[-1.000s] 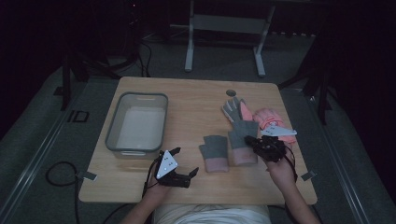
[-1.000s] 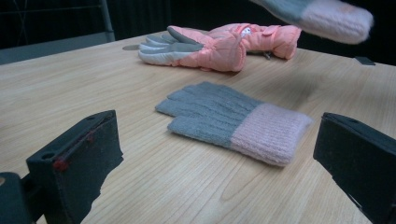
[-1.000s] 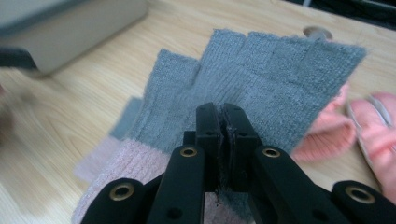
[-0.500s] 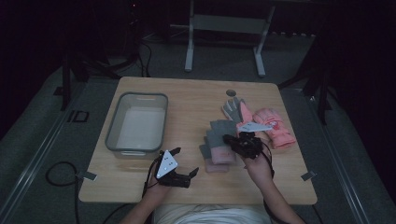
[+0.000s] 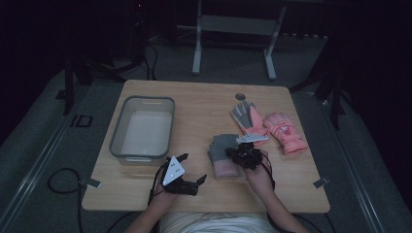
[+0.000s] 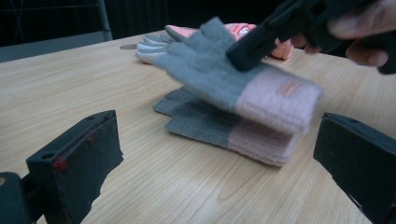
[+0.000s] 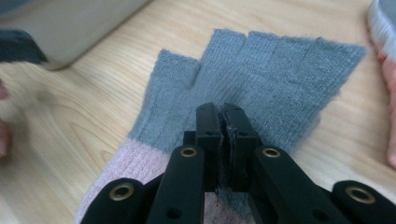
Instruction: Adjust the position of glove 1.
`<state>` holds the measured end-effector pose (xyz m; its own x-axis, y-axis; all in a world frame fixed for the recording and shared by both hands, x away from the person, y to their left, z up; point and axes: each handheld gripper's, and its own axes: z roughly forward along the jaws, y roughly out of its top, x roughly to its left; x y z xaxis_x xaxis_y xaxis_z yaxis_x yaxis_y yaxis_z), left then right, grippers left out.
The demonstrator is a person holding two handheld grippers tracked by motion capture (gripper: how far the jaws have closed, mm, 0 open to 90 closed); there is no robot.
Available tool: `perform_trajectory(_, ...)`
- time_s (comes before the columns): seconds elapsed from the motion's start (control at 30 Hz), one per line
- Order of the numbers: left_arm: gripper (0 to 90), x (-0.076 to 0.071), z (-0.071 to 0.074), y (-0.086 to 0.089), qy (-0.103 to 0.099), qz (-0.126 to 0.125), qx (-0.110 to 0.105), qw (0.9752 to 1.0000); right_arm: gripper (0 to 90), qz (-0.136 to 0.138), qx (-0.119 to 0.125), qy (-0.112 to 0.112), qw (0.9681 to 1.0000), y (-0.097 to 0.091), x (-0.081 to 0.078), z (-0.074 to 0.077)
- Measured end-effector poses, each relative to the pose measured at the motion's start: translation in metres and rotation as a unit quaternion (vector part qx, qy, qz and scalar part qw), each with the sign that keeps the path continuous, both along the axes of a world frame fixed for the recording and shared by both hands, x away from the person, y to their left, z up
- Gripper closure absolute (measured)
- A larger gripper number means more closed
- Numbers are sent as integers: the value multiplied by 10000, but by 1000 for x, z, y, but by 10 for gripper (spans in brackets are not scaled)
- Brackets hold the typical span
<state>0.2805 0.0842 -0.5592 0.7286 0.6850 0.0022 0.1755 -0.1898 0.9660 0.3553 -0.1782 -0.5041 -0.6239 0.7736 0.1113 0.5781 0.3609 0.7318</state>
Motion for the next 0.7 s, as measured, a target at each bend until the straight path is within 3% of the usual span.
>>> perform_trajectory(0.27,4,0,0,0,2,-4,-4,10000,861,-47,-22,261,9996,-1,9,-20)
perform_trajectory(0.7,4,0,0,-1,-41,-34,77,10000,828,-42,-42,406,9992,1,15,-32)
